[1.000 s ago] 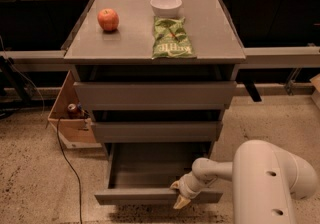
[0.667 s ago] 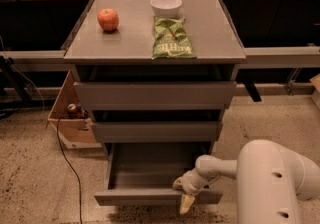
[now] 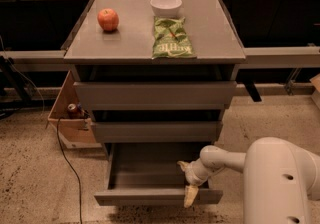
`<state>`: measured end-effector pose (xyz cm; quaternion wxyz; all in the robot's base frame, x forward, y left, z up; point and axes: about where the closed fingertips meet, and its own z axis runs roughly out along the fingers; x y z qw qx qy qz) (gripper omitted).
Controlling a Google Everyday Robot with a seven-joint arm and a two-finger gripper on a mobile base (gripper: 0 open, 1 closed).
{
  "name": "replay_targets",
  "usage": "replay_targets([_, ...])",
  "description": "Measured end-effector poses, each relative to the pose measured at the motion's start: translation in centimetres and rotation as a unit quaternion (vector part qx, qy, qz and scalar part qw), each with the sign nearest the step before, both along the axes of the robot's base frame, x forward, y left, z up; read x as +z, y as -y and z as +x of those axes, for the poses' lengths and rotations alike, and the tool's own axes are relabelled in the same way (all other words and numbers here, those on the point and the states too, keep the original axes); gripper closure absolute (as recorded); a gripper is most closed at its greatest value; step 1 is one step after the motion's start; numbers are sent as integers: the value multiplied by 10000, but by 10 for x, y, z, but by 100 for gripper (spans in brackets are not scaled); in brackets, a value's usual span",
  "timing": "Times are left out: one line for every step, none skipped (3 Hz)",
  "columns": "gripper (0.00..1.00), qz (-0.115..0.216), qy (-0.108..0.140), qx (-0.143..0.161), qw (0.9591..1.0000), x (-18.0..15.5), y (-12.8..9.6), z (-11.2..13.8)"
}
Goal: Open bottom drawer
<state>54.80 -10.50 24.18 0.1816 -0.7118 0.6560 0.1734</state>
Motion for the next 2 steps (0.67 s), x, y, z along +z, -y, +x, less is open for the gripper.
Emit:
replay_targets([0,29,92,-67,9999,23,2,9])
replay_targets([26,108,147,-106,9998,37,-3,14])
